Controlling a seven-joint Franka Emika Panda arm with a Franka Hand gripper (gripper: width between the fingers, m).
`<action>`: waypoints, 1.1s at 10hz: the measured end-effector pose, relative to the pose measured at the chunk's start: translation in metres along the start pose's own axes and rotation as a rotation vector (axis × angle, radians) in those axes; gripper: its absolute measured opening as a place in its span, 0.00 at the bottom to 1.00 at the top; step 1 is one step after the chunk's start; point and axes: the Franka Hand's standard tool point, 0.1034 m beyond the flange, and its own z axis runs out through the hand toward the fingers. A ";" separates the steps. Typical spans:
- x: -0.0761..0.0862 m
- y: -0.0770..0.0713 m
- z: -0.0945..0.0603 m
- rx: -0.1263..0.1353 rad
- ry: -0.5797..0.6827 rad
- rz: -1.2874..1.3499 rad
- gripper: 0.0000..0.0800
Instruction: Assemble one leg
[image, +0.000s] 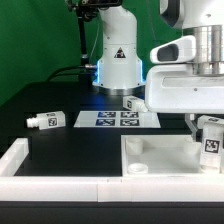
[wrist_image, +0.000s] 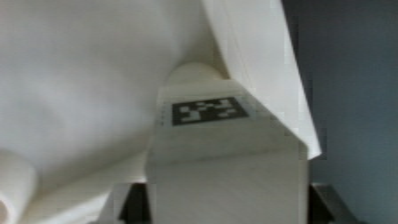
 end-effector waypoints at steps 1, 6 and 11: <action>0.002 0.002 0.001 0.010 0.002 0.085 0.36; 0.003 0.012 0.003 0.045 -0.048 0.791 0.36; -0.007 0.005 0.001 -0.004 -0.086 0.564 0.76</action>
Offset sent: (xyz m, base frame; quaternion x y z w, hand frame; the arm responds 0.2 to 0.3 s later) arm 0.0027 -0.0021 -0.0037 -0.0036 -0.0062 0.3315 0.9434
